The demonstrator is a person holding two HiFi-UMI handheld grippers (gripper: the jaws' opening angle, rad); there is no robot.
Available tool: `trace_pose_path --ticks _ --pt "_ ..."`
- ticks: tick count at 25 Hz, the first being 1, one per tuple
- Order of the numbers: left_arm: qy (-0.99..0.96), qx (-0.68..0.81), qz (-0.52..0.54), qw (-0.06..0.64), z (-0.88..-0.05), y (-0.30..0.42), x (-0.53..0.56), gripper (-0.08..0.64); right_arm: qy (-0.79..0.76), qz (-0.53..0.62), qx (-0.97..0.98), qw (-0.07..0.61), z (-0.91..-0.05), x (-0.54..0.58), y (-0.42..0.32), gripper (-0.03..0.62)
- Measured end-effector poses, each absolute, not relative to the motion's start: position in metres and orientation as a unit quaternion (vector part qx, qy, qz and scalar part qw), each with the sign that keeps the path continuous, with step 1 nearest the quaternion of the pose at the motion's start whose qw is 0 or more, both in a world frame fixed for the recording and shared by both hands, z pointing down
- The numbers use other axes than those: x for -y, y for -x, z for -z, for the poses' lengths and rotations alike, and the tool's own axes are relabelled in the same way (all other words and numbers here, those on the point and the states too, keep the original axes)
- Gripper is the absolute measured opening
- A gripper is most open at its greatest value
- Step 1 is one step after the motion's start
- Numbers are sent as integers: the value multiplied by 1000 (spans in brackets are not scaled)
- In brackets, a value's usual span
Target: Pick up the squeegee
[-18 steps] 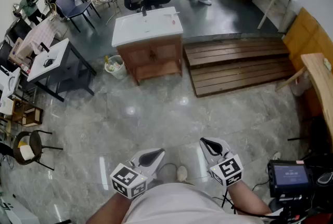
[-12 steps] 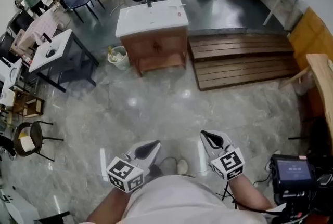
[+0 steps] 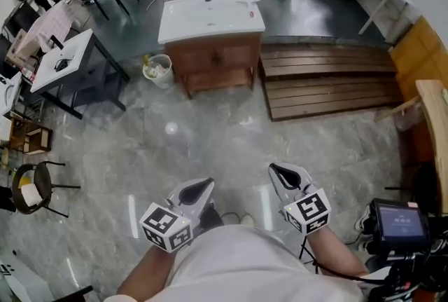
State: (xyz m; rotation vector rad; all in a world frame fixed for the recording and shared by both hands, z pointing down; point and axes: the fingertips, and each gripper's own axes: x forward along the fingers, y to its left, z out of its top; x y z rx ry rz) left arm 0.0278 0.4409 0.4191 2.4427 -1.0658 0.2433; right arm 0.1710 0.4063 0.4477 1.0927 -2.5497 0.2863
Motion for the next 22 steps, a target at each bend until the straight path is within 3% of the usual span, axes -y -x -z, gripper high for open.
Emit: trace_pose_path --ticks 14,22 --pt "-909 349 -82 213 -415 133 -282 35 -447 -77 869 200 -427 -244 -23 49" --pt "-906 355 -64 220 -419 167 -217 38 -447 -77 866 210 -433 -170 12 52"
